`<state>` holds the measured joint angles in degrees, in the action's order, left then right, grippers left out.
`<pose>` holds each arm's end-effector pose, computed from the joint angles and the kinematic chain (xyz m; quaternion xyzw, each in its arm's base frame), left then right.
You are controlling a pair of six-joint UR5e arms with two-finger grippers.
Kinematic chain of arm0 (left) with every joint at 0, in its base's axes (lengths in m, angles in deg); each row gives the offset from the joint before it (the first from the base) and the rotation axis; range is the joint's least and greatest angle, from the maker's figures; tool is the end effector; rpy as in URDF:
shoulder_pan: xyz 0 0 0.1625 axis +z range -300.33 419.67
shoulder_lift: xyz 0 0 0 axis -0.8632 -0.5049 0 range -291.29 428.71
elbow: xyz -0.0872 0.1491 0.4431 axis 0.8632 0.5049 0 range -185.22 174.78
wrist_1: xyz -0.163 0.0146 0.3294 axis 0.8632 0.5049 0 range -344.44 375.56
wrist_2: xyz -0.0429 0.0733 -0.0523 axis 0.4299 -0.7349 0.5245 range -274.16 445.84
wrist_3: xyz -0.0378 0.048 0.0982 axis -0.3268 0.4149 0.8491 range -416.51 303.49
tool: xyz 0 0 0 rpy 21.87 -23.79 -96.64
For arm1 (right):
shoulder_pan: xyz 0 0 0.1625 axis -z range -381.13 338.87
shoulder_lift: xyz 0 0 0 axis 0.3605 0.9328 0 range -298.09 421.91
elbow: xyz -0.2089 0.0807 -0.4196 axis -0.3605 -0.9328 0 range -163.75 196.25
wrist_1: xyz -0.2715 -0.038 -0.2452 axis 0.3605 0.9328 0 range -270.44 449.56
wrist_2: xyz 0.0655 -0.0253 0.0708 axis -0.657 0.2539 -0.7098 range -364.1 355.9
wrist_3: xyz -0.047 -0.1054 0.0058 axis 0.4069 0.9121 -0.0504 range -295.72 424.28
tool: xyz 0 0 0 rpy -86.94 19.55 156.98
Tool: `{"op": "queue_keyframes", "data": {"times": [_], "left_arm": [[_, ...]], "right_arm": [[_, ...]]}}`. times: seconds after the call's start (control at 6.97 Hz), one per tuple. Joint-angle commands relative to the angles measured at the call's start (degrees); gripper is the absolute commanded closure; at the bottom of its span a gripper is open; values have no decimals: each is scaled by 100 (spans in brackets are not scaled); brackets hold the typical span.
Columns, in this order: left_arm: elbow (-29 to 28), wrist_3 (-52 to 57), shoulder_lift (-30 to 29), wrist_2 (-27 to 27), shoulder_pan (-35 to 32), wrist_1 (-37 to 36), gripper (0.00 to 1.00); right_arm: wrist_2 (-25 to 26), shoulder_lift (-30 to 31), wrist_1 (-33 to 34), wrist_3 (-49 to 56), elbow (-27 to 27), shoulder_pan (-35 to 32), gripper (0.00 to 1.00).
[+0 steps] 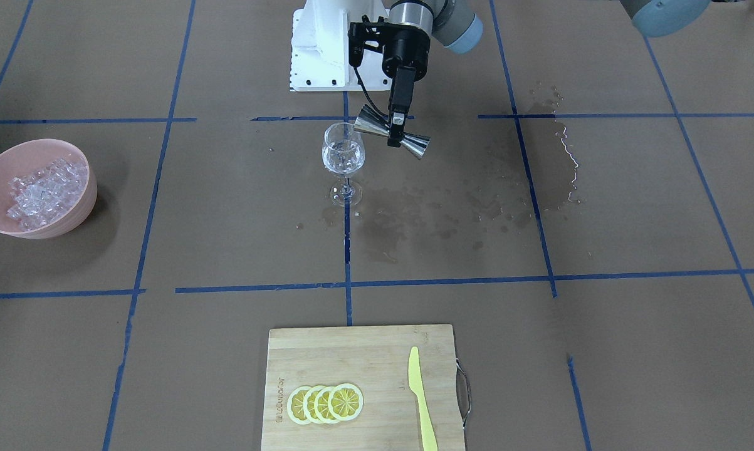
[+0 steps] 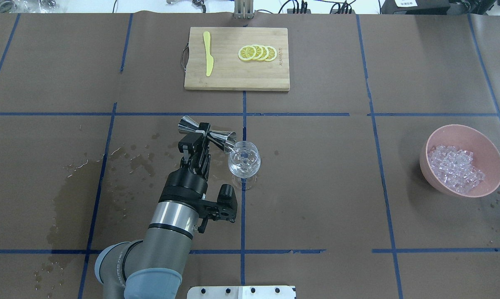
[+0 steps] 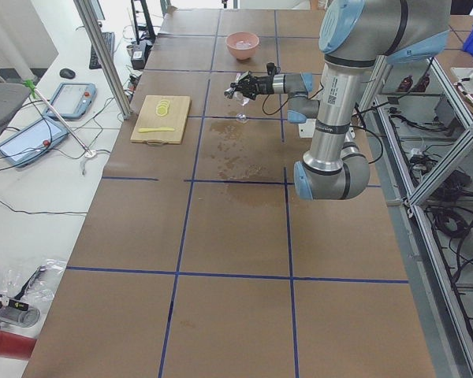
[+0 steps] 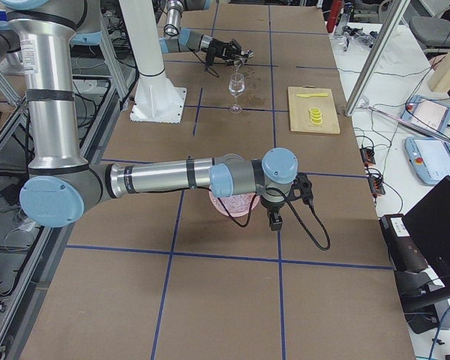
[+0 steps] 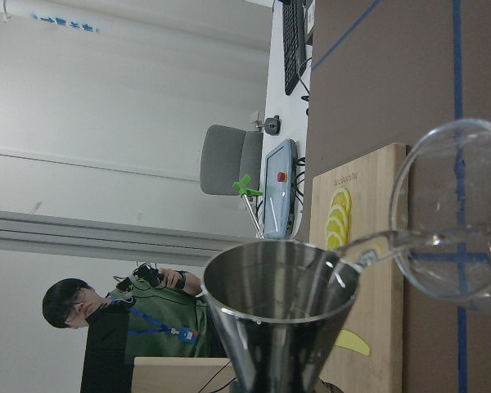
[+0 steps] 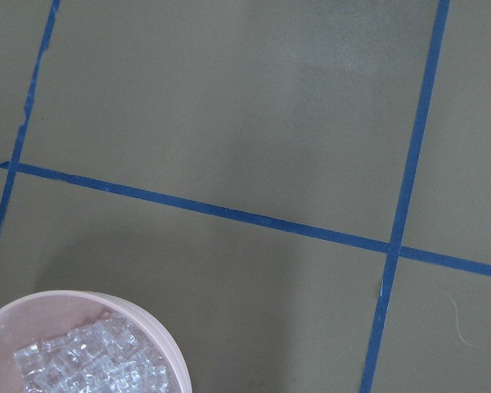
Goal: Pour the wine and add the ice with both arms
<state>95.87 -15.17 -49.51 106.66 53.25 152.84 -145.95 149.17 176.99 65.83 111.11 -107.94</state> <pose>0.5066 -0.3000 0.2673 0.6754 -0.1821 0.3513 0.6223 0.0160 -0.4749 0.6448 0.0735 -0.4365 -0.0758 0.8935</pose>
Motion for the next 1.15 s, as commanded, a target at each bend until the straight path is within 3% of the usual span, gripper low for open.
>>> {"op": "queue_keyframes", "data": {"times": [0.0,0.57,1.0], "left_arm": [[-36,460,-8,-52,27,0,100],[-169,674,-421,-298,62,148,100],[-168,560,-80,-298,-226,2664,100]], "right_arm": [[0,-24,2,3,-117,6,0],[-106,-174,-7,21,-521,23,0],[-106,-218,-16,12,-557,24,0]]}}
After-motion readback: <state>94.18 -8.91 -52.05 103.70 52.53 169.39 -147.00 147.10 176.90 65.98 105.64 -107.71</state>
